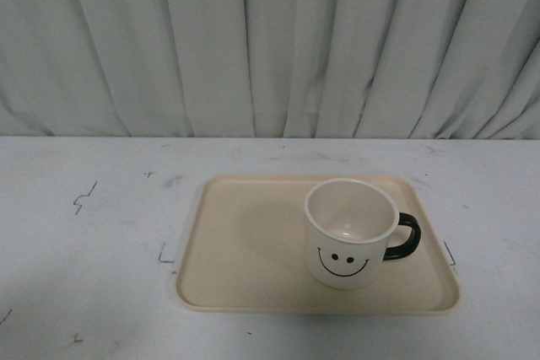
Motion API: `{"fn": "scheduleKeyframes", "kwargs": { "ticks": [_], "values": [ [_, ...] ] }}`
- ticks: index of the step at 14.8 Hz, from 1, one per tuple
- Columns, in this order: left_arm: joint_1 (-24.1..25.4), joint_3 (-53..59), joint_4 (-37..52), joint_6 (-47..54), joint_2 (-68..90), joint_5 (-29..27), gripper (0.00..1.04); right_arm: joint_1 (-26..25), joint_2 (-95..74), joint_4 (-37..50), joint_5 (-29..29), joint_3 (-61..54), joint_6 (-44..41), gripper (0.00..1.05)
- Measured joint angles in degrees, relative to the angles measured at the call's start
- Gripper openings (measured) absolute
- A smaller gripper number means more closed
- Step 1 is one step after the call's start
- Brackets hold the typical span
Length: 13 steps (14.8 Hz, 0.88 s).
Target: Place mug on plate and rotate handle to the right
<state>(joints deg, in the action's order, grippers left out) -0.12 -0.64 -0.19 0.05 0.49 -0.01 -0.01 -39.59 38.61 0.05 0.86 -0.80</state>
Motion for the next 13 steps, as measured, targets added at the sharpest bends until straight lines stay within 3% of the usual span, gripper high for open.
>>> {"fn": "scheduleKeyframes", "kwargs": {
  "ticks": [5,13],
  "values": [
    [0.02,0.0,0.0,0.0,0.0,0.0,0.98,0.0,12.83,-12.15,0.02,-0.2,0.0,0.02],
    [0.02,0.0,0.0,0.0,0.0,0.0,0.98,0.0,22.84,-21.66,0.02,-0.2,0.0,0.02]
  ]
}}
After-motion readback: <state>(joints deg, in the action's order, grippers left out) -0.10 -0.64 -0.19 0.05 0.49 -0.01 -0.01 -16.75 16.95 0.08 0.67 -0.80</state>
